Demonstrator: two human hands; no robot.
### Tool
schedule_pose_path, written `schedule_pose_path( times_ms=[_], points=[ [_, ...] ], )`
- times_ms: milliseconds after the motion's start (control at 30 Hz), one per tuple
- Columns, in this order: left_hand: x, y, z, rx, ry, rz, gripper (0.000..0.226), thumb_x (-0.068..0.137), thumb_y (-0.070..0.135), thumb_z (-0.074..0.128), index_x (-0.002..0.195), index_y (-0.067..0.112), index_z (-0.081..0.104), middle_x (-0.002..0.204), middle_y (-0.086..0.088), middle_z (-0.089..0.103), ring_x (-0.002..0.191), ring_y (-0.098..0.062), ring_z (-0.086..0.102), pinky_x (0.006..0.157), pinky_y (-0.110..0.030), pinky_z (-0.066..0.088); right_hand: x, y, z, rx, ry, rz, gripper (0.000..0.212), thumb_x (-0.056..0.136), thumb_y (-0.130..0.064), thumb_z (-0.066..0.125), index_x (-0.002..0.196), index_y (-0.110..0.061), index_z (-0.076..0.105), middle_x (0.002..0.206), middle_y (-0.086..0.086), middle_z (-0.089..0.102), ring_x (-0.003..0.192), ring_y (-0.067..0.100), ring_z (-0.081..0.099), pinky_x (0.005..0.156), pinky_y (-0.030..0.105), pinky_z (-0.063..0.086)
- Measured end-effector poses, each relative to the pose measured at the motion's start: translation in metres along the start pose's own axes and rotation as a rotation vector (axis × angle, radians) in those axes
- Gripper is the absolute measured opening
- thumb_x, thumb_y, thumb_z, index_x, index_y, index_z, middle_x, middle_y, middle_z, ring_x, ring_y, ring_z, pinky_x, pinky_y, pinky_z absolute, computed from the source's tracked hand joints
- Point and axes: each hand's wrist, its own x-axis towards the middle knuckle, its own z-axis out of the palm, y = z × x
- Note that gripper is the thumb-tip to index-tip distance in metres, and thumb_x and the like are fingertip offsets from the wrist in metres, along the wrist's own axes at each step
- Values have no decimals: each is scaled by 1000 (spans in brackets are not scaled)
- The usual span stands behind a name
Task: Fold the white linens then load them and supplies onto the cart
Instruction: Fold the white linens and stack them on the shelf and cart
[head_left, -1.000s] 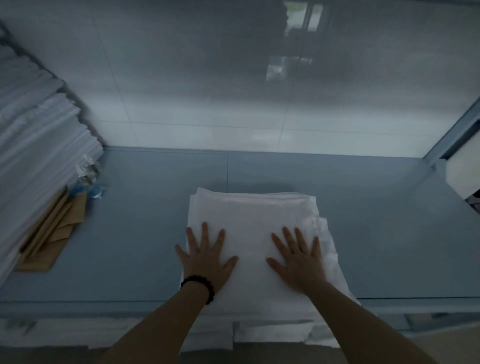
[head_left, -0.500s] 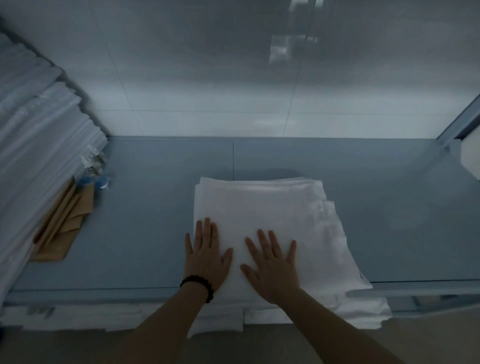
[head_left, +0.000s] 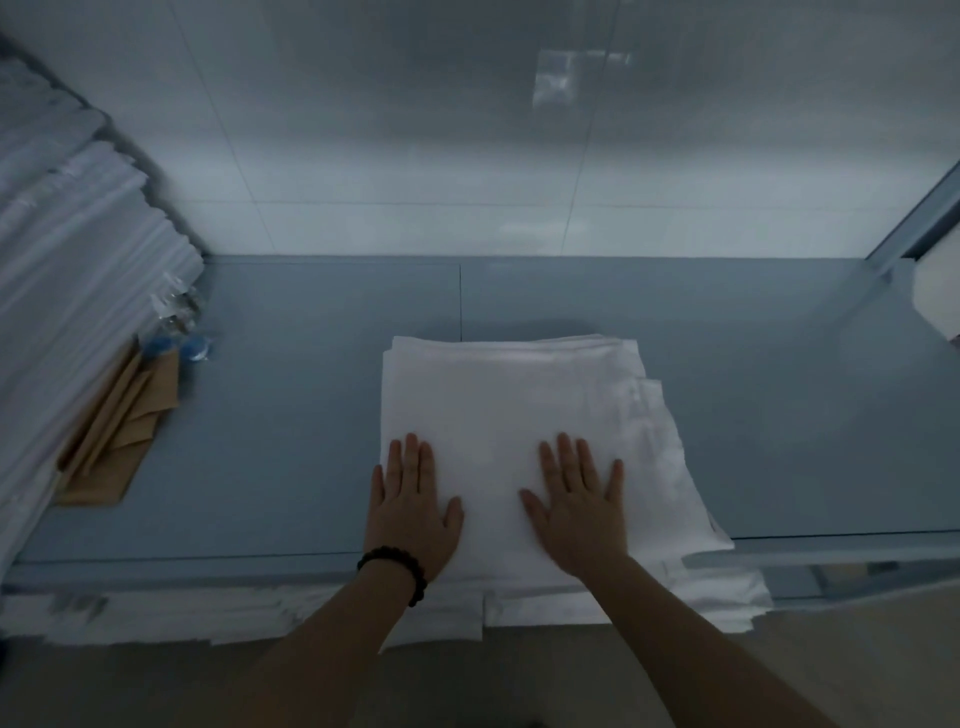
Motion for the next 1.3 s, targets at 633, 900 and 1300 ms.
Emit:
schedule_pose_path(
  times_ms=[633,900,1300],
  points=[
    [63,14,-62,-85,271,7,54,94,27,40,142,4,41,154,-19,27,143,-35,22,115,-54,-5,69,-26,-48,159,277,-188,58,101,-42,22,153,-23,4,160,-2,-8,146,19,-18,114,50,-16],
    [135,-6,-33,8,44,5,65,99,45,22,154,16,1,161,-7,-12,147,-26,-14,118,-42,-8,143,-77,-31,42,14,-317,56,103,-40,15,154,-20,0,162,-1,-6,148,18,-12,115,52,-11],
    [138,-14,-13,-12,22,-1,72,97,53,20,153,18,-8,160,-7,-17,147,-25,-16,119,-41,-4,176,31,-27,-27,-24,-95,63,98,-57,9,153,-29,0,162,-5,-4,148,13,-7,115,50,-10]
  ],
)
